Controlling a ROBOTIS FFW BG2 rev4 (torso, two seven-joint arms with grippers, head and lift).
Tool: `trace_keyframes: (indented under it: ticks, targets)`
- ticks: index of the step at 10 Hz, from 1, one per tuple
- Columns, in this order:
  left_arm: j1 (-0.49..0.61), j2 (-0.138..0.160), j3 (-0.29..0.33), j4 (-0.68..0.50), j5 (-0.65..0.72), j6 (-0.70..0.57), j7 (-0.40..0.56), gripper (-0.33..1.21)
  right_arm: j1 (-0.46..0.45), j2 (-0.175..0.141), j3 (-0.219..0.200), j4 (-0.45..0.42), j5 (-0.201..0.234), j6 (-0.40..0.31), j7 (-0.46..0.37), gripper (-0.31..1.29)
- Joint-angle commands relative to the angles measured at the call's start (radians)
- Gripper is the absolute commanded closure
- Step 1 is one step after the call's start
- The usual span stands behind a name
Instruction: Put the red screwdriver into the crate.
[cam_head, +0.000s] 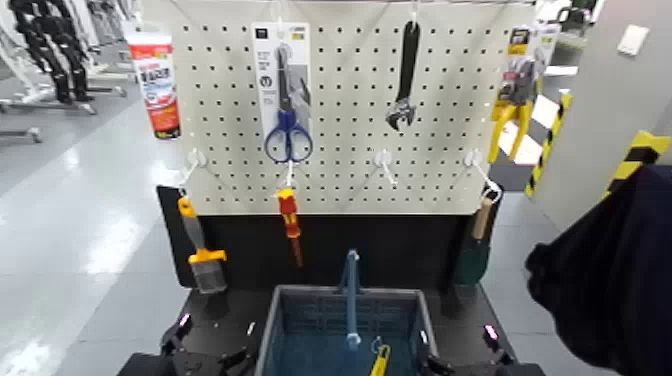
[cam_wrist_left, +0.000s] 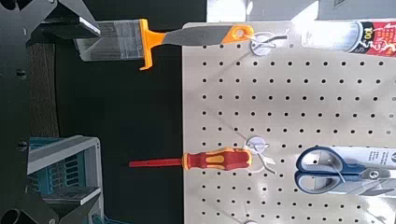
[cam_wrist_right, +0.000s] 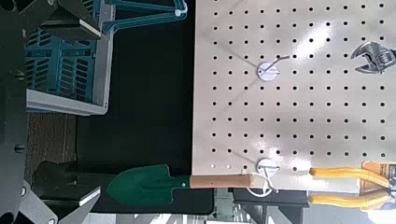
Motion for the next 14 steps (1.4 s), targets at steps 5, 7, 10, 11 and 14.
trace_keyframes:
  ticks: [5, 7, 10, 11, 14]
  targets:
    - [-0.056, 0.000, 0.014, 0.032, 0.041, 0.042, -0.100, 0.12, -0.004, -0.001, 0.008, 0.007, -0.018, 0.000, 0.000, 0.14]
    - [-0.116, 0.000, 0.051, 0.049, 0.052, 0.077, -0.190, 0.12, -0.010, -0.003, 0.014, 0.013, -0.029, 0.000, 0.000, 0.14]
    - [-0.205, 0.025, 0.049, 0.069, 0.060, 0.144, -0.261, 0.12, -0.015, -0.005, 0.020, 0.018, -0.038, 0.000, 0.000, 0.14]
    - [-0.227, 0.028, 0.044, 0.072, 0.066, 0.169, -0.276, 0.12, -0.016, -0.005, 0.021, 0.020, -0.040, 0.000, 0.000, 0.14]
    - [-0.325, 0.054, 0.014, 0.109, 0.083, 0.226, -0.331, 0.11, -0.021, -0.006, 0.026, 0.023, -0.046, 0.001, 0.000, 0.14]
